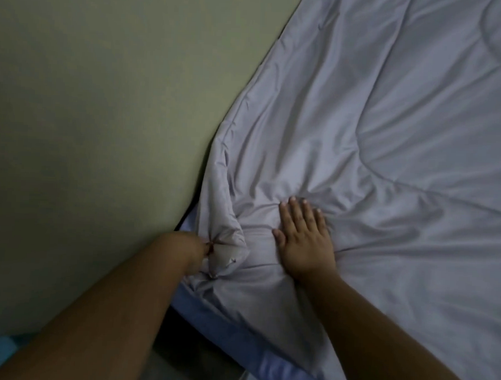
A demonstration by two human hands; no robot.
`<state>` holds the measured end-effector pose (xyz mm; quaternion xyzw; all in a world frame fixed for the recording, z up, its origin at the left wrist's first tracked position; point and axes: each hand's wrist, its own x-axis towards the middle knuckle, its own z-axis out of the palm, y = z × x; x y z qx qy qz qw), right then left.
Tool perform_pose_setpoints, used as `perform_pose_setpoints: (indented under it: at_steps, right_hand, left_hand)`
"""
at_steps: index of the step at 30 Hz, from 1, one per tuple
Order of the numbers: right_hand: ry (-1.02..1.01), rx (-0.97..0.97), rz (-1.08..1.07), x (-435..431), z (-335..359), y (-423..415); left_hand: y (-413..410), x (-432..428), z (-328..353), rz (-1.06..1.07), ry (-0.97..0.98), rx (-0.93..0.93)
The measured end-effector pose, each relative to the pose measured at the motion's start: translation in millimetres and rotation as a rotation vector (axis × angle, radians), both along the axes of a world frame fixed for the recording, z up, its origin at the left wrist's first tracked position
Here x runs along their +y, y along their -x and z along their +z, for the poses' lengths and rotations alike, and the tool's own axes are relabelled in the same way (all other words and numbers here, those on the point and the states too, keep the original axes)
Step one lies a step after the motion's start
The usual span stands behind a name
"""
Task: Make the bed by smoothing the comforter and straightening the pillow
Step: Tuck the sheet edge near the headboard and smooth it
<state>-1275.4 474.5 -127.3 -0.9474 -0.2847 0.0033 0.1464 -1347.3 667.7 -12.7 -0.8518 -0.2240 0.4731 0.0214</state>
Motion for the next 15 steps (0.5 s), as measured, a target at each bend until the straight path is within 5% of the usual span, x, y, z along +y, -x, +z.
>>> perform_pose_setpoints:
  at_steps: [2,5,7,9,12,15]
  right_hand:
    - [-0.01,0.001,0.003,0,-3,1]
    - [-0.027,-0.04,0.0,-1,-7,1]
    - [-0.047,-0.065,-0.003,-1,-10,1]
    - [-0.056,-0.086,-0.004,-1,-12,1]
    - [-0.057,-0.094,-0.01,0,-12,1]
    - [-0.048,-0.099,-0.016,1,-12,1]
  left_hand:
    - [-10,4,8,-0.045,0.079,-0.123]
    - [-37,-5,7,-0.25,0.118,-0.753]
    - [-51,-24,7,-0.508,0.106,-0.879]
    - [-56,-32,-1,-0.655,0.102,-0.662]
    - [-49,-14,-3,-0.629,-0.209,-0.085]
    - [-34,9,-5,-0.493,-0.4,0.133]
